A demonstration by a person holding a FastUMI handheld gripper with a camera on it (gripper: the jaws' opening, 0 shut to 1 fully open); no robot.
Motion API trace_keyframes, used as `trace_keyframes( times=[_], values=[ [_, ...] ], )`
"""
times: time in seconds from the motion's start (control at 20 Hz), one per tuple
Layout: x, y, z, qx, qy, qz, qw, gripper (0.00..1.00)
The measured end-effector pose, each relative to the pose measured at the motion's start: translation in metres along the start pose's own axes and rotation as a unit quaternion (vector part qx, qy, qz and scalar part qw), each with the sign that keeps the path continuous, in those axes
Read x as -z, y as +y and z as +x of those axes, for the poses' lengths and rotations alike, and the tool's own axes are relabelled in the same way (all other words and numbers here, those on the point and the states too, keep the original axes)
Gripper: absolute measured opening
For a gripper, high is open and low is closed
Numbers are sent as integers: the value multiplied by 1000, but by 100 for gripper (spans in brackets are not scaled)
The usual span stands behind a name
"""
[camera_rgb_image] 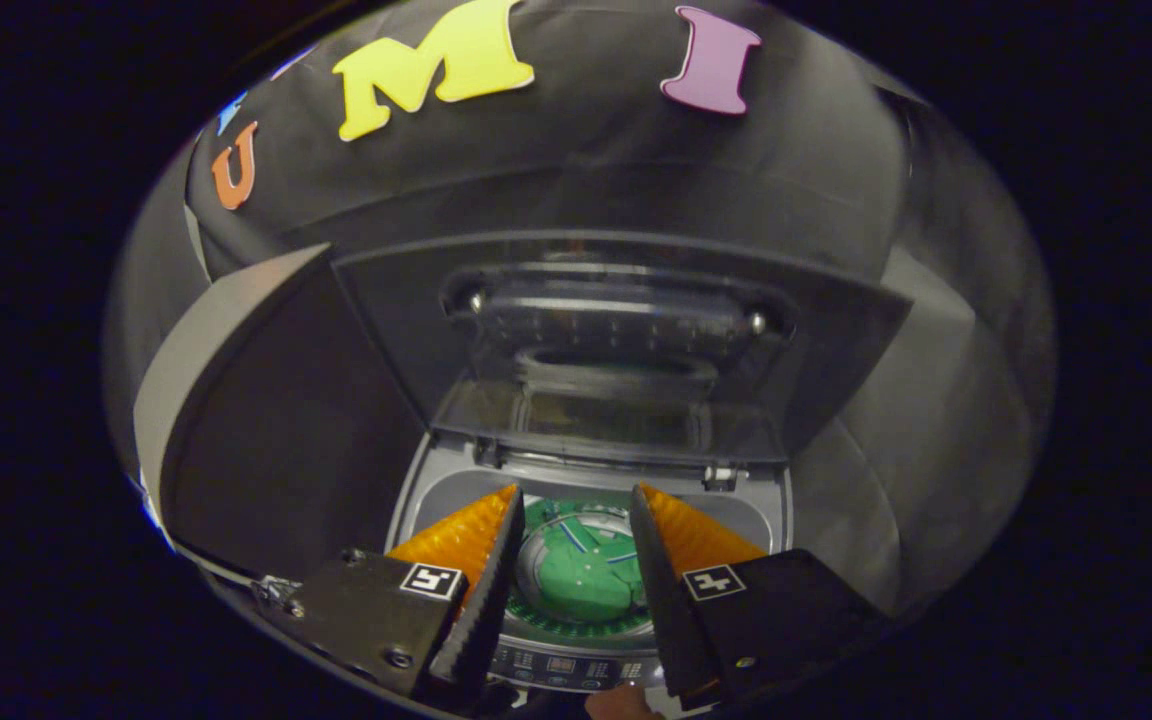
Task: Put the clothes into the washing machine and then close the washing machine lid.
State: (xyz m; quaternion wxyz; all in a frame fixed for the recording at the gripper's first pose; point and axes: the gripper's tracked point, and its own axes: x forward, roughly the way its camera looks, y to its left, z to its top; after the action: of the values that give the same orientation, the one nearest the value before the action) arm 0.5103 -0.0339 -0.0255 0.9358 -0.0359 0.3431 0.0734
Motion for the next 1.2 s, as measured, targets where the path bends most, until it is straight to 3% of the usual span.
trace_keyframes(
  times=[0.3, 0.45, 0.5, 0.7, 1.0, 1.2],
  values=[
    [-85, 20, -36, -23, -67, -8, 997, 67],
    [-119, 19, -30, -11, -86, -20, 996, 99],
    [-130, 19, -25, -8, -90, -20, 996, 100],
    [-164, 6, 1, 9, -92, -4, 996, 100],
    [-162, 5, 39, -10, -69, 49, 996, 100],
    [-149, 4, 52, 5, -68, 45, 997, 97]
  ],
)
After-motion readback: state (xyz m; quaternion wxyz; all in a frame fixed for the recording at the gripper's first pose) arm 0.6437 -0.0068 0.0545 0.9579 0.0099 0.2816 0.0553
